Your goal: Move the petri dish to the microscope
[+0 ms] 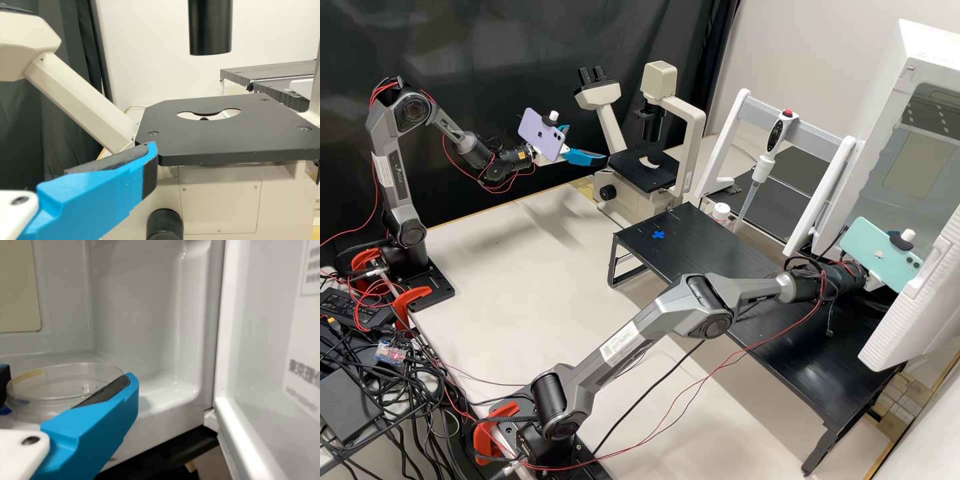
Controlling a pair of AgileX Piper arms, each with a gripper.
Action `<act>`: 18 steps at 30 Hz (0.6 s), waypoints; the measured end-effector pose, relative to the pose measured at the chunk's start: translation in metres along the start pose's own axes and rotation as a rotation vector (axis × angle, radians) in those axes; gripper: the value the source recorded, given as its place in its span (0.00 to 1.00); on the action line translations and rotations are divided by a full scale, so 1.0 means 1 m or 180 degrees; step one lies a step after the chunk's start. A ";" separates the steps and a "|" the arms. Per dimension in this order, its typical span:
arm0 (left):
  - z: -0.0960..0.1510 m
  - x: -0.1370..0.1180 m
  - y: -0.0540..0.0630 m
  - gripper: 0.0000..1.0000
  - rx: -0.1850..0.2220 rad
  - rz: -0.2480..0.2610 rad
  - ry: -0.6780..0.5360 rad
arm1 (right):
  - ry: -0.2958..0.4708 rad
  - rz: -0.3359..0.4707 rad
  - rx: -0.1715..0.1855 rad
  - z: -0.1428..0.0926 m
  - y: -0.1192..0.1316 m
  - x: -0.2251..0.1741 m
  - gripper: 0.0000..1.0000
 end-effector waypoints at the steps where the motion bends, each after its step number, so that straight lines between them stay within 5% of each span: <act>1: 0.000 0.000 0.000 1.00 0.0000 0.0000 0.0000 | 0.0021 -0.0018 -0.0027 0.000 0.001 -0.002 1.00; 13: 0.000 0.000 0.000 1.00 0.0000 0.0000 0.0000 | 0.0203 -0.0171 -0.0082 -0.003 0.001 -0.011 1.00; 18: 0.000 0.000 0.000 1.00 0.0000 0.0000 0.0000 | 0.0287 -0.0204 -0.0219 -0.003 0.011 -0.009 1.00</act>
